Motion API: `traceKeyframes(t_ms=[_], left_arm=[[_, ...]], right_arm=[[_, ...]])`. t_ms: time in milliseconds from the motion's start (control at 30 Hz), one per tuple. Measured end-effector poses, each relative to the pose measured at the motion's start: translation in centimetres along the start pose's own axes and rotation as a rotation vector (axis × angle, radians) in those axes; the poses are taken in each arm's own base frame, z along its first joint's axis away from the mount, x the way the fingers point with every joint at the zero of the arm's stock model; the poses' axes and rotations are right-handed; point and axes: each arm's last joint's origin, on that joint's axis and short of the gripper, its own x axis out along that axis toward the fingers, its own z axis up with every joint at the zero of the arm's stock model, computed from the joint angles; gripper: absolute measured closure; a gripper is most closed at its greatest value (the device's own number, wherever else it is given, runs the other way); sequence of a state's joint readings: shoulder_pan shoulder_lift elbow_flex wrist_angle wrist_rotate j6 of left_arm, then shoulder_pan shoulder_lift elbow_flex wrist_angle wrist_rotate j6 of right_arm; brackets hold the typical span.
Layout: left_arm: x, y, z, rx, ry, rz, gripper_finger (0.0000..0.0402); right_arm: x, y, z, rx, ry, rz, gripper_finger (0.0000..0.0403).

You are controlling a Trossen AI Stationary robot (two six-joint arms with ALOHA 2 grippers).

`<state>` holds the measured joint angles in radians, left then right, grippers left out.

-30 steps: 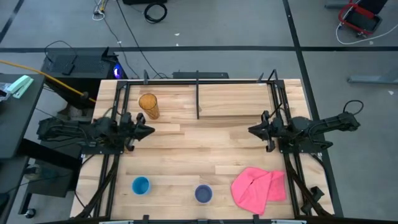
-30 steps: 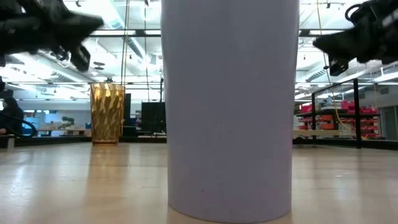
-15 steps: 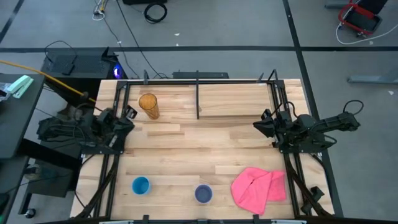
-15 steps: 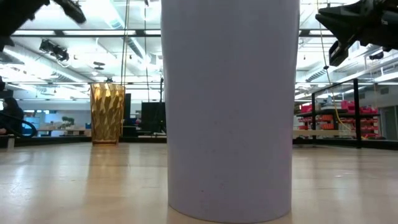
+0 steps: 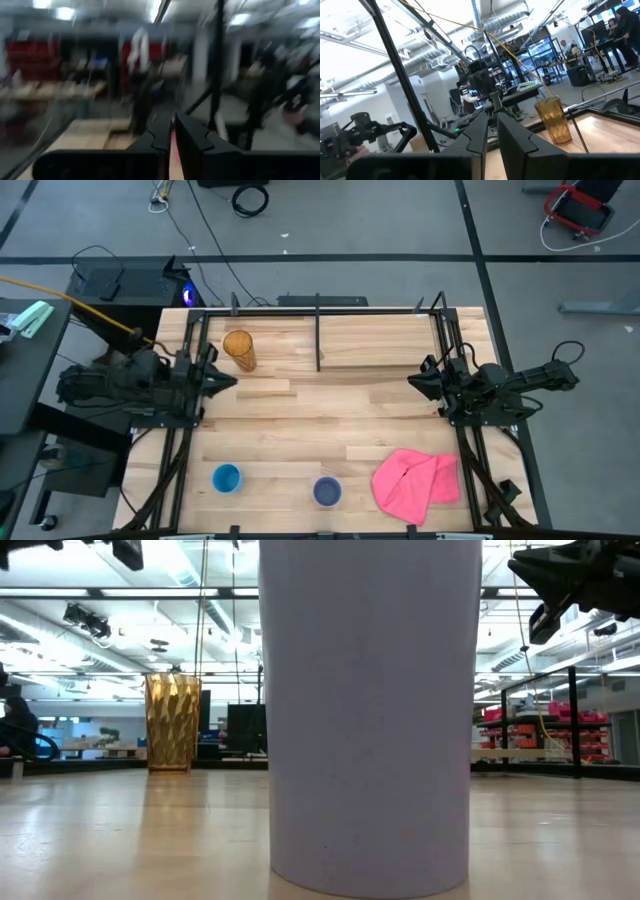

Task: Stack small to large cups/mugs on shelf
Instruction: Put the blue cup on the shelf

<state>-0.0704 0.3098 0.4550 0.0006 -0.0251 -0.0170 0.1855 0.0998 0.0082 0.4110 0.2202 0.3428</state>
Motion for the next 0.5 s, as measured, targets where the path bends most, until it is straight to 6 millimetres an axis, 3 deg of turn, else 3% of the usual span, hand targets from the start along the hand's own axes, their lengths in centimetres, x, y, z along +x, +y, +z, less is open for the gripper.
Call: traceKeyframes(t_ms=[300, 500], left_arm=[[-0.5, 0.2, 2.4, -0.219, 0.520, 0.169, 0.0373], [-0.7, -0.3, 2.2, -0.526, 0.758, 0.124, 0.0376]], right_arm=[[0.0, 0.0, 0.0, 0.030, 0.003, -0.001, 0.0353], [0.0, 0.0, 0.0, 0.055, 0.005, -0.002, 0.0353]])
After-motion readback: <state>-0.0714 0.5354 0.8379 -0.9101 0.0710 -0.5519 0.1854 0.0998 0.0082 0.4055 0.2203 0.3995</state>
